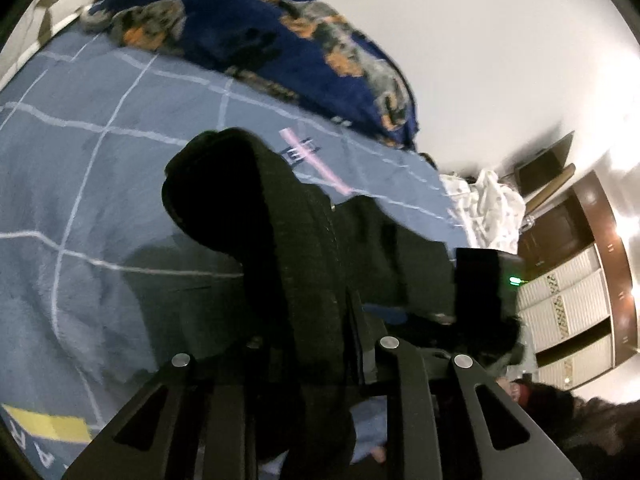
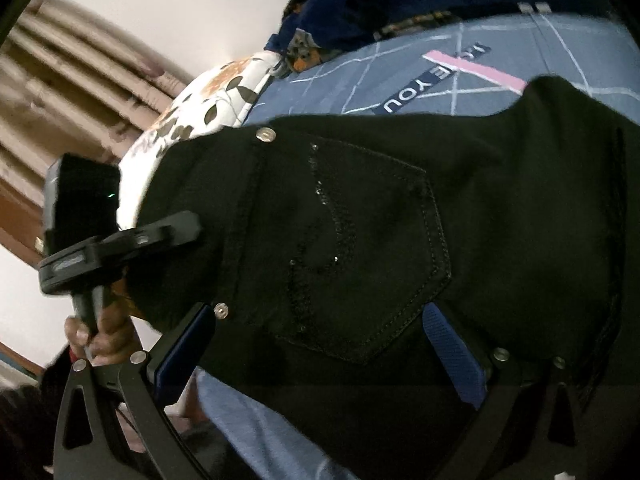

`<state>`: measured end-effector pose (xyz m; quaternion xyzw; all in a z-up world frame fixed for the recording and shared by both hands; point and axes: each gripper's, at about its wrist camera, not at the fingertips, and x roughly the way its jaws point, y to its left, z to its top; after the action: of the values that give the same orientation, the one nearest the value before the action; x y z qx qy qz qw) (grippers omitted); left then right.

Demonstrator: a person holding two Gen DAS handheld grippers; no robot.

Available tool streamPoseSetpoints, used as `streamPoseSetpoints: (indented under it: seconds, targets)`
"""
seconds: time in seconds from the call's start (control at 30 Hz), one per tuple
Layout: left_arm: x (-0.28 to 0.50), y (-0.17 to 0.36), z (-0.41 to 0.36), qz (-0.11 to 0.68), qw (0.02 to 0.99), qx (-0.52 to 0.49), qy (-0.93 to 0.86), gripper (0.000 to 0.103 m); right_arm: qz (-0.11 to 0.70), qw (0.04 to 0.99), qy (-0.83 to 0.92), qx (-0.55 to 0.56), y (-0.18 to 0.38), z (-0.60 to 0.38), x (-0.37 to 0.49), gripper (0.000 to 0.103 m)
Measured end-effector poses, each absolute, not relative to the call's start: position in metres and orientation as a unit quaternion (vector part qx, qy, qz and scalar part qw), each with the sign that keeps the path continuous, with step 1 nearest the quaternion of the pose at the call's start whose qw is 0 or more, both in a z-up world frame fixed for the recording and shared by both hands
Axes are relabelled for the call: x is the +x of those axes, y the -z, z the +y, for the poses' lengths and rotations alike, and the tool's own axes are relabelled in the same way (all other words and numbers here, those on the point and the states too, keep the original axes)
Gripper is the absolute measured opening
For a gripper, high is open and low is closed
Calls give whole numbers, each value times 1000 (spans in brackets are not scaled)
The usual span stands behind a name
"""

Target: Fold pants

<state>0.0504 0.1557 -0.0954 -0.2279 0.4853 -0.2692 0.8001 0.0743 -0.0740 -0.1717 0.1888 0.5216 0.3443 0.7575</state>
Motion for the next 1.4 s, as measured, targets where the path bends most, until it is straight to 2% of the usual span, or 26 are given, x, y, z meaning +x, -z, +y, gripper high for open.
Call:
streamPoseSetpoints:
  seconds: [0.27, 0.6, 0.8, 0.87, 0.93, 1.0, 1.07, 1.17, 1.23, 1.27, 1.33, 1.37, 1.4]
  targets:
    - [51, 50, 73, 477, 789, -234, 308, 22, 437, 732, -407, 327, 141, -154, 58, 103]
    - [79, 75, -58, 516, 752, -203, 356, 23, 398, 704, -418, 414, 144, -233, 33, 103]
    - [87, 82, -85, 546, 737, -183, 356, 34, 393, 701, -404, 437, 155, -270, 31, 103]
    - [88, 79, -88, 542, 725, -192, 378, 50, 389, 698, -405, 443, 156, -278, 29, 103]
    - [89, 72, -88, 529, 724, -205, 391, 58, 385, 693, -408, 454, 158, -282, 31, 103]
    - [93, 63, -88, 516, 744, -190, 380, 62, 399, 691, -394, 457, 164, -284, 36, 103]
    - [95, 59, -86, 510, 757, -174, 369, 62, 419, 690, -373, 457, 176, -287, 38, 103]
    - [93, 61, -79, 512, 768, -156, 351, 68, 408, 673, -375, 490, 186, -296, 36, 103]
    - [88, 68, -71, 517, 775, -138, 337, 68, 410, 673, -374, 489, 186, -294, 39, 103]
    - [86, 72, -67, 519, 777, -134, 331, 68, 415, 678, -370, 481, 185, -292, 40, 99]
    - [80, 83, -54, 525, 781, -129, 312, 68, 436, 700, -350, 444, 182, -287, 42, 76]
    - [76, 89, -48, 528, 781, -131, 306, 68, 450, 708, -338, 427, 182, -285, 42, 51]
    - [74, 95, -40, 532, 780, -137, 299, 68, 461, 713, -327, 416, 183, -285, 43, 32]
